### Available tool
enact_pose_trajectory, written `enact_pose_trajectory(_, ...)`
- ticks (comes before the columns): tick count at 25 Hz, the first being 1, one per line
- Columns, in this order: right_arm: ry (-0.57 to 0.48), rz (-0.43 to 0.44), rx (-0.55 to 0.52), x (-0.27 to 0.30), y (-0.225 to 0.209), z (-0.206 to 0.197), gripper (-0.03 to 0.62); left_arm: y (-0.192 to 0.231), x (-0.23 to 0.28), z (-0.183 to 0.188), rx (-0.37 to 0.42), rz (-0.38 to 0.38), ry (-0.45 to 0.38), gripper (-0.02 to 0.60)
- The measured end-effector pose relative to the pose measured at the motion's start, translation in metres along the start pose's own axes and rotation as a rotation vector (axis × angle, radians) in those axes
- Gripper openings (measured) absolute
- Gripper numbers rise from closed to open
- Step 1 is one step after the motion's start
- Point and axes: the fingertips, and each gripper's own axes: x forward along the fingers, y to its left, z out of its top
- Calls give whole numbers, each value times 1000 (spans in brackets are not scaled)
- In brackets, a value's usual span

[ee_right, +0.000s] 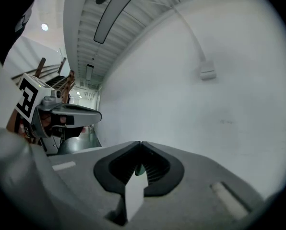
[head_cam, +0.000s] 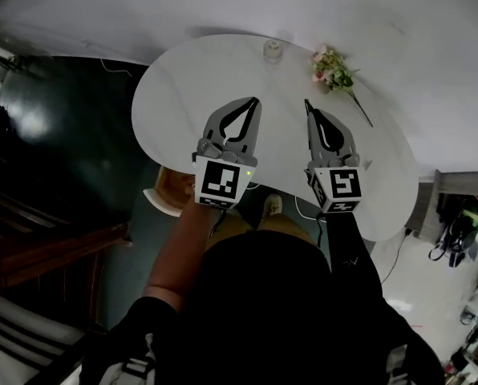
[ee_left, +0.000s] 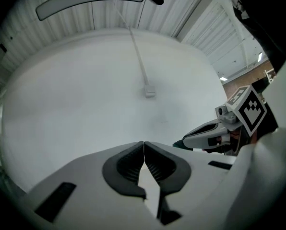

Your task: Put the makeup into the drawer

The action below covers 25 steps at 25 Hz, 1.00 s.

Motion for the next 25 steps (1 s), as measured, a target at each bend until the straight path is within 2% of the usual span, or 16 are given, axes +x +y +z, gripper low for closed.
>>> enact_pose_trajectory(5, -14, 164, -34, 41, 82, 12, 17, 68, -69, -25, -66, 186, 60, 9)
enact_pose_trajectory(10, -21, 327, -54, 70, 157, 14, 17, 113, -132, -40, -56, 345, 100, 9)
enact_pose_trajectory(16, -35, 509, -80, 83, 252, 19, 17, 149, -212, -60, -63, 497, 156, 9)
enact_pose_trajectory(20, -11, 571, -91, 89, 291, 11, 17, 163, -252, -72, -78, 567, 190, 9)
enact_pose_trajectory(25, 9, 619, -90, 88, 319, 6, 18, 168, -273, -80, -93, 596, 196, 9)
